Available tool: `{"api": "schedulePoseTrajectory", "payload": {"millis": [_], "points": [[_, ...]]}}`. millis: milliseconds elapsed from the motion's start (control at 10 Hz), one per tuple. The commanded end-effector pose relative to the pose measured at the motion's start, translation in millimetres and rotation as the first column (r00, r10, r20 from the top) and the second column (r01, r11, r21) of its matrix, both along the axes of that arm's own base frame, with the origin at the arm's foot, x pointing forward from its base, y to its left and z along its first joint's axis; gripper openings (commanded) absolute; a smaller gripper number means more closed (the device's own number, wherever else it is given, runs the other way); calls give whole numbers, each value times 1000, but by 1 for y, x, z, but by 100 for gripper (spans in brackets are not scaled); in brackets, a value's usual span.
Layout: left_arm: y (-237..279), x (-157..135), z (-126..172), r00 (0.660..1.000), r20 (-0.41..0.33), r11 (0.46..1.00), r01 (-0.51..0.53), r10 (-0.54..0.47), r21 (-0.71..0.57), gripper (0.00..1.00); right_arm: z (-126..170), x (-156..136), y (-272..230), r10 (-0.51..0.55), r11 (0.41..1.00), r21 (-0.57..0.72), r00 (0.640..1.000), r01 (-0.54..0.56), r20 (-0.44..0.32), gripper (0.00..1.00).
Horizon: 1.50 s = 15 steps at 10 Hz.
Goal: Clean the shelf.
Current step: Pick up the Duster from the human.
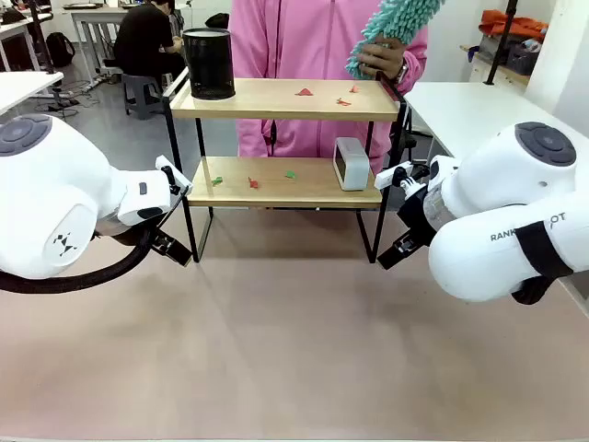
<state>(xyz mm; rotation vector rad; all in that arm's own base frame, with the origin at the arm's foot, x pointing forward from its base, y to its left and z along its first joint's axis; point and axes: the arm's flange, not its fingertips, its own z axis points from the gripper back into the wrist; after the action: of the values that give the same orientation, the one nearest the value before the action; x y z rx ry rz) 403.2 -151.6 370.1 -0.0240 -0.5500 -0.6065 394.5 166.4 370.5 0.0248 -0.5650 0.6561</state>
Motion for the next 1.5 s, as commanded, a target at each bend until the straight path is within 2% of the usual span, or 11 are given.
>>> {"api": "schedulePoseTrajectory", "payload": {"millis": [0,900,1000,1100,1200,1300,1400], "points": [[0,0,0,1000,0,1000,0,0,0,100,0,0,0,0,1000,0,1000,0,0,100],[0,0,0,1000,0,1000,0,0,0,100,0,0,0,1,1000,-1,1000,-1,0,100],[12,-28,35,960,-169,975,216,-223,-59,100,33,-20,-17,37,991,-107,925,-83,-378,100],[39,-51,64,931,-176,943,293,-319,-158,100,73,-37,-56,32,991,133,915,23,-402,100],[74,-69,91,907,-165,895,327,-388,-304,100,113,-59,-104,-19,915,351,890,198,-455,100],[115,-81,113,926,-108,855,283,-361,-434,100,144,-79,-160,-106,764,526,877,374,-469,100],[173,-89,133,969,-58,811,168,-241,-561,100,164,-110,-234,-139,512,739,891,439,-433,100]]}}
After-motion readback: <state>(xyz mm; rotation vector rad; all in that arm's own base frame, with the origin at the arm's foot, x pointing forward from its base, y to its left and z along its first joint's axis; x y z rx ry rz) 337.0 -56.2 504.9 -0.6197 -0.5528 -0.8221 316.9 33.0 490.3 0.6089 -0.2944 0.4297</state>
